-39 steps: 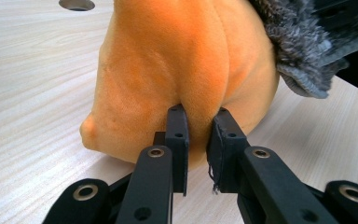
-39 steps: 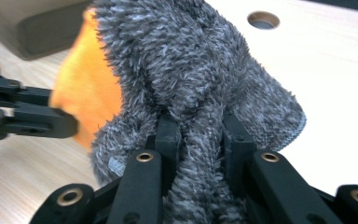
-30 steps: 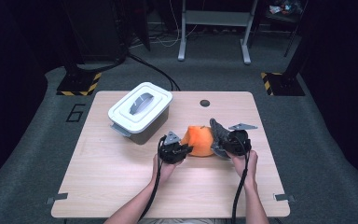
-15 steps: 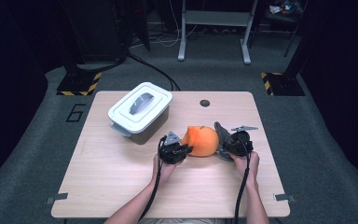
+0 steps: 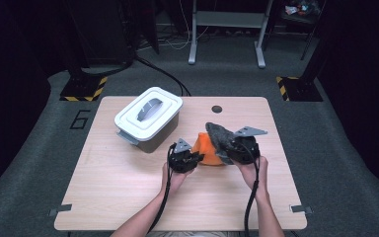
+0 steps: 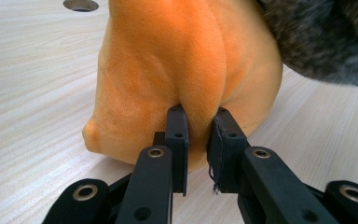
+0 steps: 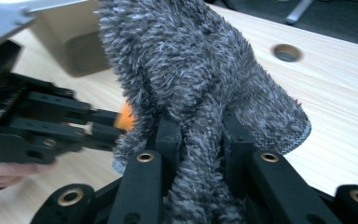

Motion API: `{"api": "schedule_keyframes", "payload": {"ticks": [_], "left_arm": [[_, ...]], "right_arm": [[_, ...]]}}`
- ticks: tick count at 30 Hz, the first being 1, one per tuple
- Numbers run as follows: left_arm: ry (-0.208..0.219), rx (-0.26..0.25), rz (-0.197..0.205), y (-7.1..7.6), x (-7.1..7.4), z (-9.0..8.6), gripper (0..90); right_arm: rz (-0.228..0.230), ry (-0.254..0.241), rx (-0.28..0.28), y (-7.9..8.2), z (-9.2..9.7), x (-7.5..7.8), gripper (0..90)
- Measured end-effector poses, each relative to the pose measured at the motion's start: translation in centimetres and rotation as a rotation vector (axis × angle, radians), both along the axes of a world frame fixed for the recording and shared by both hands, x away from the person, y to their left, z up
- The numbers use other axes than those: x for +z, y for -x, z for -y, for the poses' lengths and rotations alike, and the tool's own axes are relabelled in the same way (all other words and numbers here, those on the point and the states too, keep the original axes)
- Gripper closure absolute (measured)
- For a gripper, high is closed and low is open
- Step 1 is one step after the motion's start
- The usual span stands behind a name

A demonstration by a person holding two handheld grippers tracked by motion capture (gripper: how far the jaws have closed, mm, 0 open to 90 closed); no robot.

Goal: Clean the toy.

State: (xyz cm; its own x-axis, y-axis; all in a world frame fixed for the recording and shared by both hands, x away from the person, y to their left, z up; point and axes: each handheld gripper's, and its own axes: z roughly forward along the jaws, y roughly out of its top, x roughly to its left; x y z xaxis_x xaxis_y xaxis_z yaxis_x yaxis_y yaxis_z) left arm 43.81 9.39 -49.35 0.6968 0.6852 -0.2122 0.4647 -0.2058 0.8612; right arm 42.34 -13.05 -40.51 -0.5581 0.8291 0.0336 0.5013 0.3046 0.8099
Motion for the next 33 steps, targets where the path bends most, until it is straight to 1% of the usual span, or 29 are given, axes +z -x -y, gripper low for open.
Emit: {"api": "schedule_keyframes", "payload": {"ticks": [2,3,4,5,6,7,9,10,11,12,15,16,17,18,20,21,23,24,25,28,29,33], "left_arm": [[0.008,0.001,-0.002,0.1,0.0,0.1,79.2],[0.009,0.003,-0.003,0.1,0.0,0.1,79.2],[0.009,0.003,-0.003,0.1,0.0,0.1,79.2],[-0.010,-0.004,0.006,0.0,0.0,0.0,79.2],[-0.003,0.005,0.005,0.0,-0.1,-0.1,79.2],[0.005,0.005,-0.003,-0.1,-0.1,-0.1,79.2],[0.006,0.006,0.002,-0.1,-0.1,0.0,79.1],[0.004,0.004,0.003,-0.1,-0.1,0.0,79.1],[0.004,0.004,0.003,-0.1,-0.1,0.0,79.1],[0.008,0.005,0.001,-0.1,-0.2,0.0,79.2],[0.008,0.004,0.000,-0.1,-0.2,0.0,79.2],[0.006,0.002,0.001,-0.1,-0.2,0.0,79.2],[0.004,0.003,0.002,-0.2,-0.2,-0.1,79.1],[-0.002,-0.002,0.004,-0.2,-0.2,-0.1,79.2],[-0.002,-0.001,0.003,-0.2,-0.2,-0.1,79.2],[0.003,0.002,0.003,-0.2,-0.2,-0.1,79.1],[0.001,0.001,0.004,-0.2,-0.2,-0.1,79.1],[-0.003,-0.002,0.004,-0.2,-0.2,-0.1,79.1],[-0.003,-0.002,0.004,-0.2,-0.2,-0.1,79.2],[-0.002,-0.004,0.003,-0.2,-0.2,-0.1,79.1],[-0.007,-0.008,0.003,-0.2,-0.2,-0.1,79.1],[-0.004,-0.005,0.001,-0.2,-0.2,-0.1,79.1]], "right_arm": [[-0.002,0.014,0.018,-0.3,-1.3,-0.3,72.7],[-0.003,0.029,0.024,-0.5,-1.7,-0.5,72.7],[-0.003,0.029,0.024,-0.5,-1.7,-0.5,72.7],[-0.007,0.048,0.026,-0.9,-2.2,-0.8,72.7],[0.000,0.065,0.017,-1.0,-2.8,-1.4,72.7],[0.005,0.073,0.020,-1.1,-2.9,-1.5,72.8],[0.006,0.073,0.010,-1.2,-2.7,-1.6,72.9],[0.006,0.084,0.002,-1.2,-2.6,-1.6,73.0],[0.010,0.089,0.002,-1.3,-2.5,-1.7,73.0],[0.007,0.083,0.001,-1.3,-2.3,-1.7,73.0],[-0.001,0.084,-0.015,-1.1,-2.0,-1.8,73.0],[0.007,0.086,-0.014,-1.2,-1.7,-1.9,73.0],[0.001,0.082,-0.038,-1.1,-1.1,-2.0,73.0],[-0.004,0.078,-0.048,-1.2,-0.8,-2.1,72.9],[-0.006,0.077,-0.062,-1.3,-0.1,-2.4,72.9],[-0.015,0.067,-0.072,-1.3,0.3,-2.5,73.0],[-0.018,0.077,-0.088,-1.4,0.9,-2.8,73.0],[-0.027,0.077,-0.104,-1.4,1.2,-3.1,72.9],[-0.030,0.078,-0.105,-1.5,1.6,-3.3,72.9],[-0.056,0.078,-0.138,-1.6,2.4,-4.0,72.9],[-0.056,0.081,-0.144,-1.7,2.5,-4.3,73.0],[-0.097,0.084,-0.178,-2.1,3.3,-5.2,72.9]]}}
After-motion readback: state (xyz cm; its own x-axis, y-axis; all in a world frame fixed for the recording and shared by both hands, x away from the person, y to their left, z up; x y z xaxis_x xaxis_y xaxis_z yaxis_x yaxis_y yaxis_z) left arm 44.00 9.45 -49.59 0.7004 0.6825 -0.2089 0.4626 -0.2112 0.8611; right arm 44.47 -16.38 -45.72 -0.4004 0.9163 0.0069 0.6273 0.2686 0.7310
